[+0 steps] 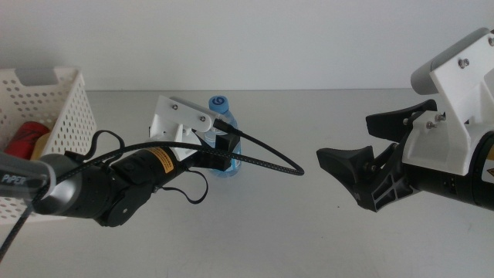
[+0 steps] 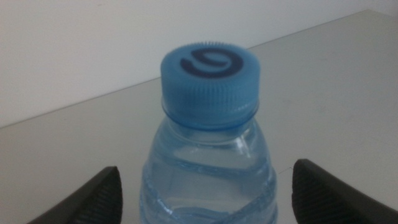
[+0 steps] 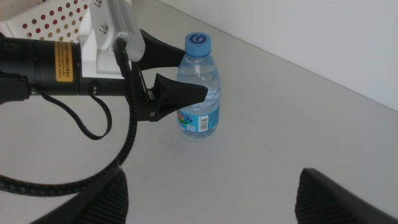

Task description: Use arms to grab the bottles and put them into the dustbin to the left of the table.

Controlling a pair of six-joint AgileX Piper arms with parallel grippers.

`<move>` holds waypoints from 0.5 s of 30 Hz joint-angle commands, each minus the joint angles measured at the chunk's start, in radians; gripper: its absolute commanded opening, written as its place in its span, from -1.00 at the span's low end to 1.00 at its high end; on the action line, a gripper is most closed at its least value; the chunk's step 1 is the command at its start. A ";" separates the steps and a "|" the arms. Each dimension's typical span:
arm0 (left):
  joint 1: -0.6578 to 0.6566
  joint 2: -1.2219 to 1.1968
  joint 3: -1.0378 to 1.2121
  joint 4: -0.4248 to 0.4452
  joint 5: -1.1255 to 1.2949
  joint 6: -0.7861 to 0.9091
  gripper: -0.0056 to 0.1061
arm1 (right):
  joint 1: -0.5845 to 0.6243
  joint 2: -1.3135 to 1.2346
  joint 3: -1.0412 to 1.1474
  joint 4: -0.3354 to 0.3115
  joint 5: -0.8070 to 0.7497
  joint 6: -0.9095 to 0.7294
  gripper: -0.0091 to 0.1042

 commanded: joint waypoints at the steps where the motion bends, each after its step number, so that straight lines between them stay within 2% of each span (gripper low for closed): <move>1: 0.002 0.000 -0.043 -0.011 -0.119 -0.018 0.78 | 0.000 -0.020 -0.038 -0.005 -0.065 -0.012 0.41; 7: 0.002 0.083 -0.090 -0.016 -0.128 -0.018 0.77 | 0.000 -0.020 -0.038 -0.005 -0.065 -0.012 0.41; 9: 0.002 0.103 -0.104 -0.016 -0.135 -0.024 0.68 | 0.000 -0.020 -0.038 -0.005 -0.065 -0.012 0.41; 11: 0.002 0.116 -0.115 -0.016 -0.137 -0.041 0.46 | 0.000 -0.020 -0.038 -0.005 -0.065 -0.012 0.41; 15: 0.002 0.121 -0.129 -0.011 -0.138 -0.060 -0.25 | 0.000 -0.020 -0.038 -0.005 -0.065 -0.012 0.41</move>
